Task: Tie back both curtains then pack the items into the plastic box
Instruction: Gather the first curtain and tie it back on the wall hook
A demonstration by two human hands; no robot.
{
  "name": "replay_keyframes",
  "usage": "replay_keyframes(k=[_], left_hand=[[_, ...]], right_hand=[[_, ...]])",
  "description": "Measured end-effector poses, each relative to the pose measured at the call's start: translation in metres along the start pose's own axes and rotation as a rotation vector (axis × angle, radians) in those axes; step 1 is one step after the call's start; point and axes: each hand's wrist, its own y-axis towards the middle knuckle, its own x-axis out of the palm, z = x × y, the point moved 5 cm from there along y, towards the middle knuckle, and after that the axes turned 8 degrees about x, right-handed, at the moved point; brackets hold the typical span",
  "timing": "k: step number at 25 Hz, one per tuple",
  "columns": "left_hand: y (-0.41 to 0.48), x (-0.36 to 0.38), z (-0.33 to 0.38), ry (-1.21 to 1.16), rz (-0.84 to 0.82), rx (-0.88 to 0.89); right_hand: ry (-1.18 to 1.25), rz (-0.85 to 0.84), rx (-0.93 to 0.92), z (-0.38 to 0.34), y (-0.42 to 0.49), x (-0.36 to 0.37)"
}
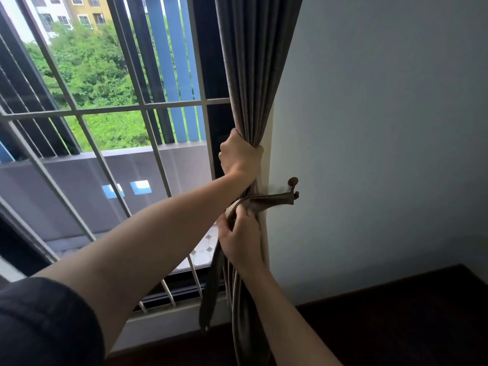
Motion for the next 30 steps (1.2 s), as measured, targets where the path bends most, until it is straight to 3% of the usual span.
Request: replay_keyframes(k=[6,10,13,17,25,30], left_hand=[[0.008,-0.006,-0.007,-0.001,-0.016,-0.009],[0.012,-0.006,-0.008,-0.004,-0.071,-0.032],[0.014,-0.008,-0.008,-0.013,-0.094,-0.059],[0.014,-0.008,-0.004,-0.066,-0.134,-0.109],[0.008,-0.007,0.0,-0.119,-0.186,-0.155],[0.008,-0.004,-0.003,-0.106,-0.169,-0.145]], right_hand=[[0.274,0.245,0.144,0.012,0.01,0.004],[0.244,0.435,0.139,0.013,0.021,0.006],[0.22,0.391,0.25,0.016,0.037,0.01],[0.409,0.369,0.313,0.011,0.045,0.011],[0.103,0.358,0.26,0.005,0.068,0.013],[0.108,0.38,0.291,0.008,0.068,0.007]])
